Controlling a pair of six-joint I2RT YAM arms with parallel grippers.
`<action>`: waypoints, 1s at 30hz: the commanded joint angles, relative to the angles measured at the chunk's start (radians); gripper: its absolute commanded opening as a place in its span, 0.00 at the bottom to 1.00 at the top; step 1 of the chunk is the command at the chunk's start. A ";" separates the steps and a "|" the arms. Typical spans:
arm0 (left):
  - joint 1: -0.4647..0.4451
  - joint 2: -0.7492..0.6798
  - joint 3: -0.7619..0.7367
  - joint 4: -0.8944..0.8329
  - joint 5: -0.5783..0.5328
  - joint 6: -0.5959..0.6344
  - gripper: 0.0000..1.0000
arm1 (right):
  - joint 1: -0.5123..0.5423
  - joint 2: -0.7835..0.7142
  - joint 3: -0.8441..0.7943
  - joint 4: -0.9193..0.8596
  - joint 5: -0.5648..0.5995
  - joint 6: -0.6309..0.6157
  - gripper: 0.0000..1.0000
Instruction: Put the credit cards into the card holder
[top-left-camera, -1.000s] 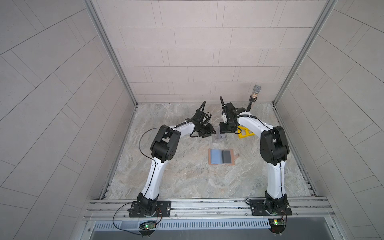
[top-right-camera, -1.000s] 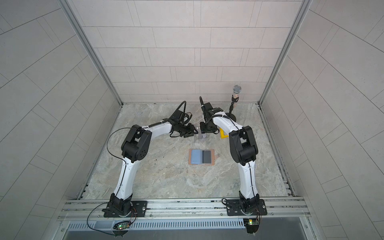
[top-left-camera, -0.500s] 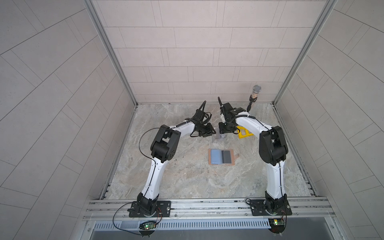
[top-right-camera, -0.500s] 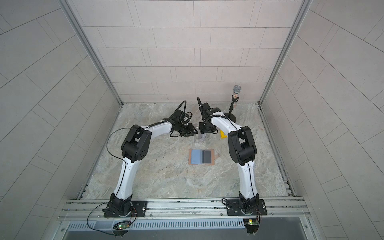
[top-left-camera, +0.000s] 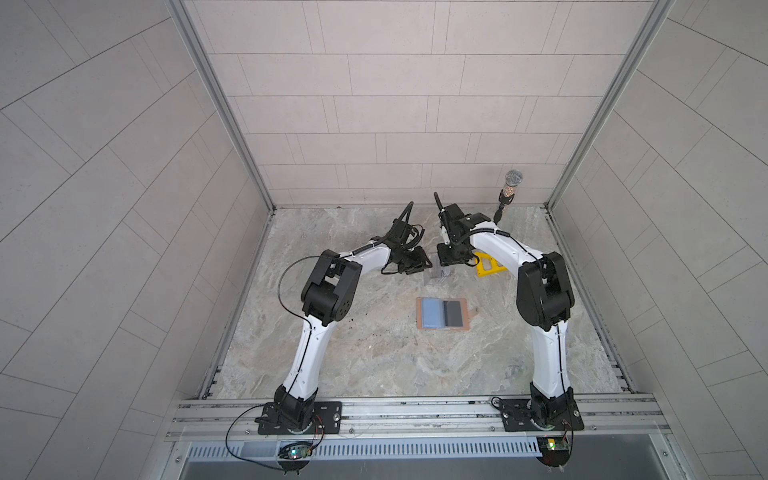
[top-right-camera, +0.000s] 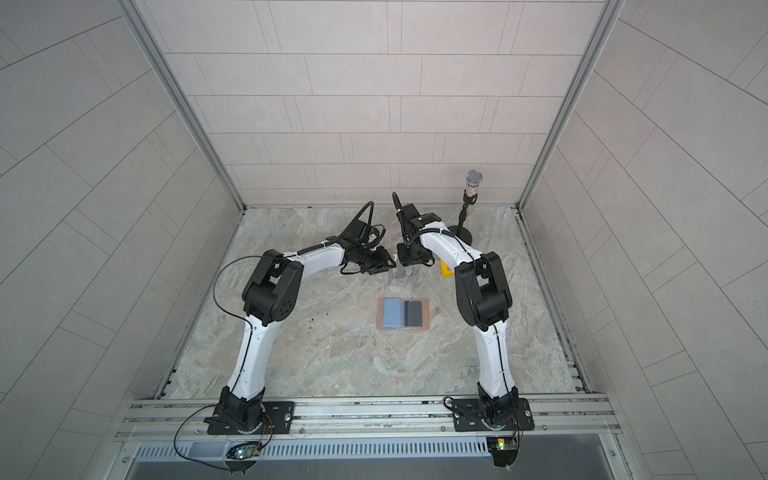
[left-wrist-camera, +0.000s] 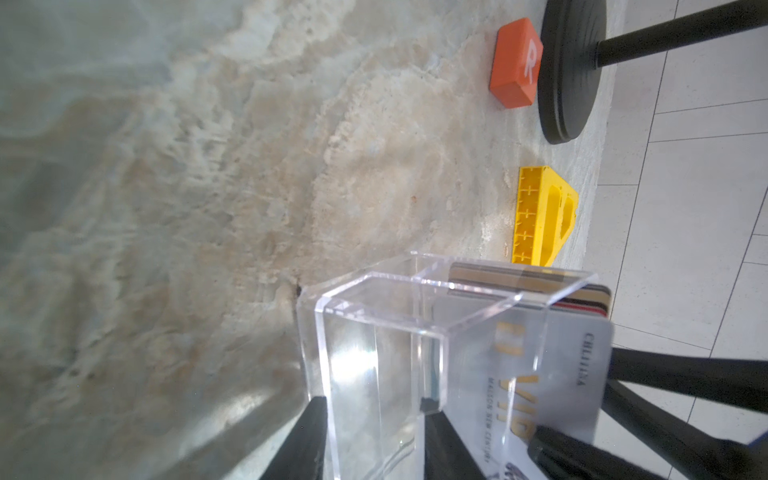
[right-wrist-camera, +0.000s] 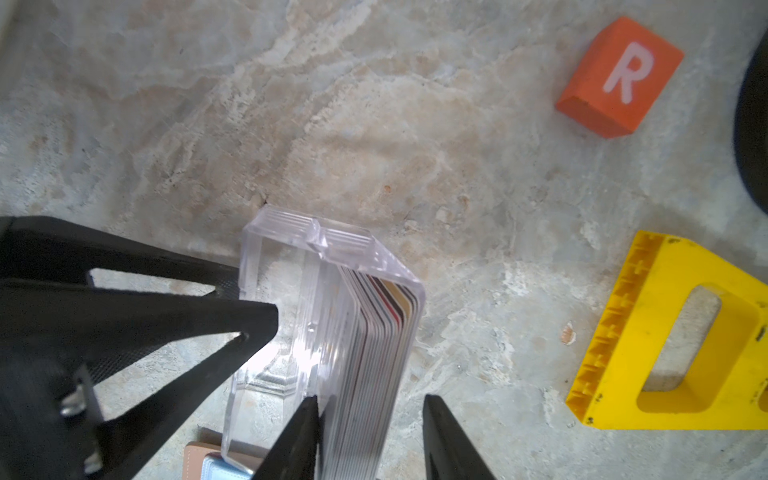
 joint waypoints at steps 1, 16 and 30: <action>-0.002 0.028 -0.018 -0.122 -0.052 0.032 0.42 | -0.002 0.009 0.021 -0.036 0.017 -0.014 0.43; -0.003 0.036 -0.016 -0.146 -0.060 0.042 0.43 | -0.005 -0.002 0.036 -0.054 0.010 -0.016 0.36; -0.002 0.033 -0.020 -0.144 -0.060 0.038 0.43 | -0.001 -0.032 0.045 -0.074 0.060 -0.019 0.24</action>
